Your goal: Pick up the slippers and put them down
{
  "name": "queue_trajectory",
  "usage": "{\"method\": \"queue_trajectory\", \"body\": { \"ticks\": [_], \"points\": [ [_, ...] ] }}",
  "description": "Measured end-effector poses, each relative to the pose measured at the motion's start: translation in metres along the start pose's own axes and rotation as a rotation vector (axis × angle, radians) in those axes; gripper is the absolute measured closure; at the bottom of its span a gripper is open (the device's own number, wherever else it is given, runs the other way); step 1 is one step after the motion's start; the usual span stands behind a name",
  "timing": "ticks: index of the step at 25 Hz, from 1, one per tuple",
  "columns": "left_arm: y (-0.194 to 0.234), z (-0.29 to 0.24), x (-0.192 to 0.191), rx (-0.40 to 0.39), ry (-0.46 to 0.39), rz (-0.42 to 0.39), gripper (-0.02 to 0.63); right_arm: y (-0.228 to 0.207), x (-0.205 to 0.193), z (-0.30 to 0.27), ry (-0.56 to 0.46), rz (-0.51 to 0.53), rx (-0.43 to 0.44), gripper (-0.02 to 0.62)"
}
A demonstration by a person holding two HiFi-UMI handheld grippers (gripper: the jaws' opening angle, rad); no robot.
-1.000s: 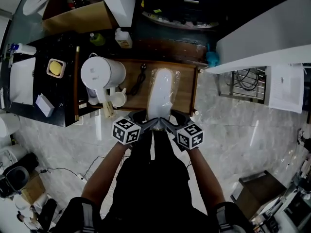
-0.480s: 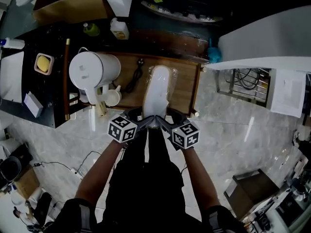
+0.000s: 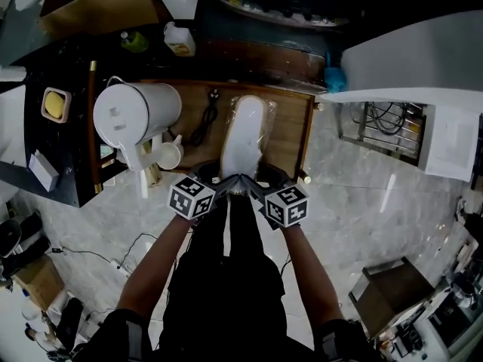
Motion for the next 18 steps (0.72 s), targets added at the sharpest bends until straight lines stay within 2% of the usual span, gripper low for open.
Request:
{"method": "queue_trajectory", "body": {
  "ticks": [10,18],
  "points": [
    [0.018,-0.013,-0.006,0.046,0.049,-0.016,0.341,-0.011,-0.006,-0.020,0.051,0.014,-0.043,0.331],
    [0.032,-0.022,-0.015,0.077,0.106,0.013,0.341,-0.018,-0.014,-0.033,0.096,0.015,-0.078,0.333]
  ]
}}
Point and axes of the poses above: the fingertips, and each gripper's own axes: z backward along the fingers, y to its left, x out of its top, the point moved 3 cm from there along z, backward along the fingers, and after that the axes turned 1 degree about -x, right-handed, at the moved point
